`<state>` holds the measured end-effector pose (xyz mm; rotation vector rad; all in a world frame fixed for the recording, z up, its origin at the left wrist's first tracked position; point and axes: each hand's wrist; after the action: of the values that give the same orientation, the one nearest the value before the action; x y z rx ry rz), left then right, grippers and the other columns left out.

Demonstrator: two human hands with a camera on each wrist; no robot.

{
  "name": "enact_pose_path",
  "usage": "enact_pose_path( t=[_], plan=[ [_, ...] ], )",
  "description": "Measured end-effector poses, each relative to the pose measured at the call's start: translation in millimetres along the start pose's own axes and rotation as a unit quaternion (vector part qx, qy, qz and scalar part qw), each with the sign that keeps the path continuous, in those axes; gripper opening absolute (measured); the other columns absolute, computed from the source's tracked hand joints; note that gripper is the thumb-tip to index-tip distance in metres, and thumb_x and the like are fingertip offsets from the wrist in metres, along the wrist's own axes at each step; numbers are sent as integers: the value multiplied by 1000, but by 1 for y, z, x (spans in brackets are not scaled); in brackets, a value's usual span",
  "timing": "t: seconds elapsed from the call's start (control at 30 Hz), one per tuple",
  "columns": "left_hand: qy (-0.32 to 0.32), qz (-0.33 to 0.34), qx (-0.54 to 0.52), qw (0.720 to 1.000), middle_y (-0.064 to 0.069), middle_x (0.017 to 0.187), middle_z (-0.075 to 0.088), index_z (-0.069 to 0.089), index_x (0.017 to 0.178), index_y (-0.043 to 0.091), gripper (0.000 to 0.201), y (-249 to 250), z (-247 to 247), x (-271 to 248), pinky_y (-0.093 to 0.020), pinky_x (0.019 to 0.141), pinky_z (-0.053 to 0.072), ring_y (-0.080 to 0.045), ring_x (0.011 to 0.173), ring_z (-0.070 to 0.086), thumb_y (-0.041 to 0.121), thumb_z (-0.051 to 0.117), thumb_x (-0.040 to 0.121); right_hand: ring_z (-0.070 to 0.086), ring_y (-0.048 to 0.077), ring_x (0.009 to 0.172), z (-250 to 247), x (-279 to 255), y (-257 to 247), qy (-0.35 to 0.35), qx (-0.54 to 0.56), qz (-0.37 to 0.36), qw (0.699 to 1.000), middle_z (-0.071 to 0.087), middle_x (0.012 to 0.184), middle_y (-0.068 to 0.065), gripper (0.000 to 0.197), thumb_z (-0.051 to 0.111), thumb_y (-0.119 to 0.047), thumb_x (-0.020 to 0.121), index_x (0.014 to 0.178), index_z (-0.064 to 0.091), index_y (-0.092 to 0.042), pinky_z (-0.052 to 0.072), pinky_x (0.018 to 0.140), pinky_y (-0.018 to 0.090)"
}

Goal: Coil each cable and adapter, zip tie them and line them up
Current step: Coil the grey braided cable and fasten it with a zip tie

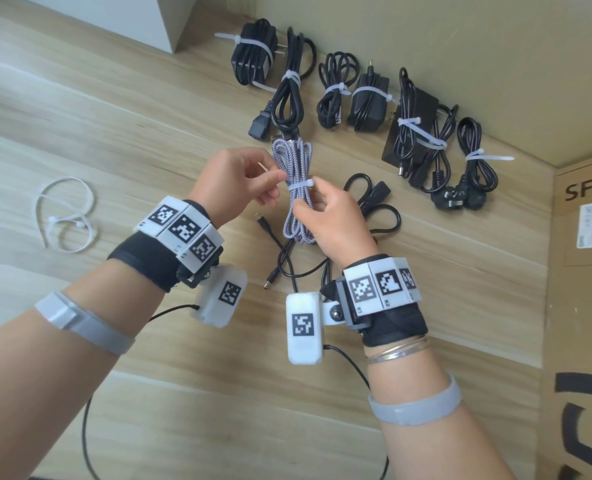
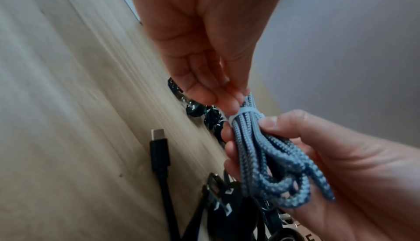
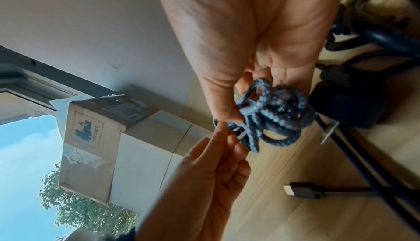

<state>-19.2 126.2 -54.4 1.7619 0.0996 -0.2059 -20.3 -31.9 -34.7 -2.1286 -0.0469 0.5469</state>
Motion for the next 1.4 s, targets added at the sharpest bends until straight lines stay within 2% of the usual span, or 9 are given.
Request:
enact_pose_path(
  t=[0.13,0.33,0.53,0.8,0.9,1.03,1.13,1.23,1.4],
  plan=[
    [18,-6,48,999,8,56,62,58,68,22,19,2,3,3,-29,59,54,-7,51,62,16,63,86,65,23,86,-2,-1,-1,-7,-9,-8,1000,70,89,2,18,55,-20,87,103,63,-19,52,82,44],
    [-9,25,154,988,7,60,61,57,71,20,18,6,1,4,-15,57,49,2,49,59,15,61,87,65,21,90,-5,-4,-2,-24,-26,-15,999,70,94,3,21,56,-18,88,108,63,-16,51,85,41],
    [-29,56,235,970,3,61,59,58,77,10,12,9,-4,7,-8,55,40,-9,55,59,12,59,88,65,23,89,-3,-1,-4,-28,-11,-22,999,71,93,4,23,56,-15,87,109,63,-17,52,83,44],
    [-6,133,265,955,1,65,58,56,85,8,9,16,-2,1,-31,59,48,-15,56,54,15,60,88,65,24,99,0,1,-4,-27,68,-11,997,70,103,8,22,58,-10,88,109,62,-14,49,92,47],
    [18,73,191,979,4,62,61,42,99,19,31,17,-5,-1,-29,60,51,-18,58,63,23,68,82,64,23,103,2,-1,-5,-28,108,-13,994,69,107,10,25,57,-4,88,112,61,-9,49,95,43],
    [23,-5,147,989,3,69,62,33,92,17,50,16,-9,2,-24,53,45,-14,55,59,39,71,70,63,15,102,4,-3,-3,-25,130,-11,991,68,107,5,27,57,-3,89,115,60,-10,49,96,35],
    [-21,-84,112,990,0,73,63,49,82,18,36,9,-11,5,-24,56,46,-12,60,57,46,68,69,63,14,104,4,-3,-3,-29,121,-14,992,67,107,1,30,57,-5,89,118,60,-12,48,97,34],
    [-69,-142,49,986,1,61,52,60,67,20,30,4,-13,5,-24,61,42,-12,58,47,49,64,69,63,13,105,6,-3,-3,-35,121,-20,992,67,109,1,32,57,-4,89,120,59,-12,48,97,32],
    [-93,-128,18,987,3,56,46,68,77,18,21,4,-18,6,-21,61,40,-12,57,41,29,55,89,61,9,107,4,-3,0,-47,134,-17,990,66,114,2,35,55,-1,90,124,57,-9,47,93,19]
  ],
)
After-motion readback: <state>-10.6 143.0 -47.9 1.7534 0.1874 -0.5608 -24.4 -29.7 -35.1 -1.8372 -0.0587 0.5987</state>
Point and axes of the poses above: each hand's wrist, its own x-axis towards the middle knuckle, its own z-axis out of the palm, y = z × x
